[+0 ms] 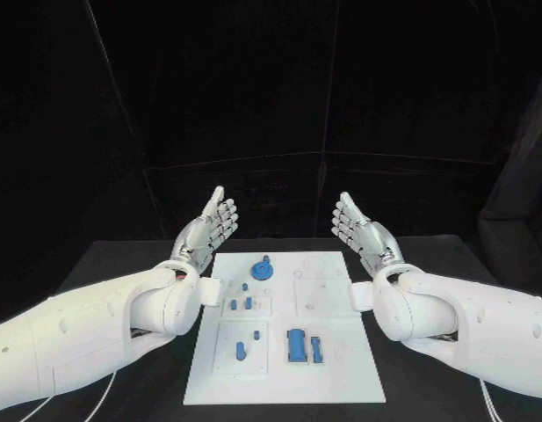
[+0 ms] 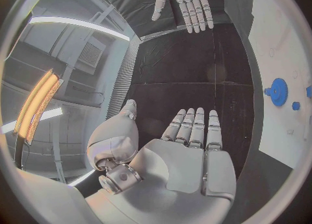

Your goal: Assemble the parts on the task board

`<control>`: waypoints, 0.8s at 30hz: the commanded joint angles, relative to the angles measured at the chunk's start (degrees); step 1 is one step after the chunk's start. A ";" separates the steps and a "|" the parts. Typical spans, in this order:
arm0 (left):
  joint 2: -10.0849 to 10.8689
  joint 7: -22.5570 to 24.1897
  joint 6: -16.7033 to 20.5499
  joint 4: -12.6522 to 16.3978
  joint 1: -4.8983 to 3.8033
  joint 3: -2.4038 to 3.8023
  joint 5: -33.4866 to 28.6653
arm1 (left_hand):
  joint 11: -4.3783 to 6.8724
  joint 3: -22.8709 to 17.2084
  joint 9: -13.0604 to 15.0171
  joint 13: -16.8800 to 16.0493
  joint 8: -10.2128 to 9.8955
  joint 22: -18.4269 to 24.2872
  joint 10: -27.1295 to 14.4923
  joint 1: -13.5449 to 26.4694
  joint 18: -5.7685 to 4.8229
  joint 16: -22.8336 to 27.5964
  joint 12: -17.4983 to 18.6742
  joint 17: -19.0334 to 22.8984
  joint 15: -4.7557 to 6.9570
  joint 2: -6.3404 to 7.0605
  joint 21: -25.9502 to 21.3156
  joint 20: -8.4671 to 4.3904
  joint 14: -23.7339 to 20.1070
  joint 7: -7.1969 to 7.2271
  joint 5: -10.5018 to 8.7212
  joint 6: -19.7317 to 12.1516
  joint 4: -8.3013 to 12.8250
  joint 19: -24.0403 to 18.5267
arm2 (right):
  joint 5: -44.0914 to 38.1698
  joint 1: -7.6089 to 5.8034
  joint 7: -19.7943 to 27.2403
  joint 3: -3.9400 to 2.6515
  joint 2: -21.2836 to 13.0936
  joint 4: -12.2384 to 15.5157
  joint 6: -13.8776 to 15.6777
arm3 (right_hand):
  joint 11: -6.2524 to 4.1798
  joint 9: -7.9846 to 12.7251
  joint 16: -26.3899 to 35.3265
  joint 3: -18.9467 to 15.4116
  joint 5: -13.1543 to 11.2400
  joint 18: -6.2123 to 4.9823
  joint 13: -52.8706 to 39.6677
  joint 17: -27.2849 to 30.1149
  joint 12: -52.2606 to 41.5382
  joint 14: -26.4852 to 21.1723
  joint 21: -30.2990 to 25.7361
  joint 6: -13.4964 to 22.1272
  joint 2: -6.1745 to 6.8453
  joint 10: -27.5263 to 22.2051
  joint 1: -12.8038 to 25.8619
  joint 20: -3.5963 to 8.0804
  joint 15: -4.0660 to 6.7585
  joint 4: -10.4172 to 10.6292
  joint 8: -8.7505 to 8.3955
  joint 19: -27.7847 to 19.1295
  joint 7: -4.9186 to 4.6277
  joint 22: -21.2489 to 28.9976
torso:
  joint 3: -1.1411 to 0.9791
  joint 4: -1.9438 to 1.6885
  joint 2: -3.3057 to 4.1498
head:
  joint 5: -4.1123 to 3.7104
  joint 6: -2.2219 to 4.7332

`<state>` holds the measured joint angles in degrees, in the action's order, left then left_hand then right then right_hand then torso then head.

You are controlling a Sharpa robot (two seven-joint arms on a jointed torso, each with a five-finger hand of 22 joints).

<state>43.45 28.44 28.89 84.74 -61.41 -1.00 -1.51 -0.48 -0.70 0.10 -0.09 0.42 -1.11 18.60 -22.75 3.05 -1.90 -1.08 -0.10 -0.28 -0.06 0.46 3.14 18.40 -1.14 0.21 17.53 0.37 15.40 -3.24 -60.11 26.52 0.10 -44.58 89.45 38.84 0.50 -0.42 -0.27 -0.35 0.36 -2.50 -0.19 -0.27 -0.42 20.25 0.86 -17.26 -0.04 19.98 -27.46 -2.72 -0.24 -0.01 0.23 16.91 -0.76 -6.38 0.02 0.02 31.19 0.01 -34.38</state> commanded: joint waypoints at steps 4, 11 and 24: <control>0.99 1.31 13.80 4.18 0.96 0.79 1.43 | 0.48 0.70 -0.10 0.09 -0.42 1.11 -7.39 9.05 -3.05 1.90 1.08 0.10 0.28 0.06 -0.46 -3.14 -7.33 1.14 -0.21 -7.01 -0.37 -6.14 | 3.24 -0.05 3.27 -0.10 -0.11 0.51 5.27 | -0.50 0.42 0.27 0.35 -0.36 2.50 0.19 0.27 0.42 -7.97 -0.86 6.83 0.04 -7.87 10.83 2.72 0.24 0.01 -0.23 -6.65 0.76 6.38 | -0.02 -0.02 -0.01 | -0.01 0.00; 1.24 1.35 15.23 5.21 1.25 1.00 1.51 | 0.48 0.70 -0.10 0.09 -0.42 1.11 -10.31 12.59 -3.05 1.90 1.08 0.10 0.28 0.06 -0.46 -3.14 -10.18 1.14 -0.21 -9.71 -0.37 -8.52 | 3.24 -0.05 3.27 -0.10 -0.11 0.51 5.27 | -0.50 0.42 0.27 0.35 -0.36 2.50 0.19 0.27 0.42 -11.18 -0.86 9.52 0.04 -10.99 15.14 2.72 0.24 0.01 -0.23 -9.36 0.76 6.38 | -0.02 -0.02 -0.01 | -0.01 0.00; 1.24 1.35 15.23 5.21 1.25 1.00 1.51 | 0.48 0.70 -0.10 0.09 -0.42 1.11 -13.44 16.52 -3.05 1.90 1.08 0.10 0.28 0.06 -0.46 -3.14 -13.42 1.14 -0.21 -12.81 -0.37 -11.16 | 3.24 -0.05 3.27 -0.10 -0.11 0.51 5.27 | -0.50 0.42 0.27 0.35 -0.36 2.50 0.19 0.27 0.42 -14.77 -0.86 12.50 0.04 -14.48 19.94 2.72 0.24 0.01 -0.23 -12.26 0.76 6.38 | -0.02 -0.02 -0.01 | -0.01 0.00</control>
<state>44.65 28.73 43.37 89.86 -60.07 -0.08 -0.83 -0.02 -0.34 0.05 -0.09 0.23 -0.09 5.57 -6.78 0.36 -0.39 -0.40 -0.05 0.00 0.04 0.23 0.01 5.42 -0.02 0.21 5.14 0.01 3.92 -0.04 -60.06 28.85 0.07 -44.68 89.83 43.60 0.02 -0.06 -0.27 -0.34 0.36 -0.38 -0.08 -0.06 -0.21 7.53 0.38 -6.47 0.04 7.44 -10.13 -0.17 -0.15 -0.02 0.23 6.44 -0.06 -0.23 0.00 -0.01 31.17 0.01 -34.37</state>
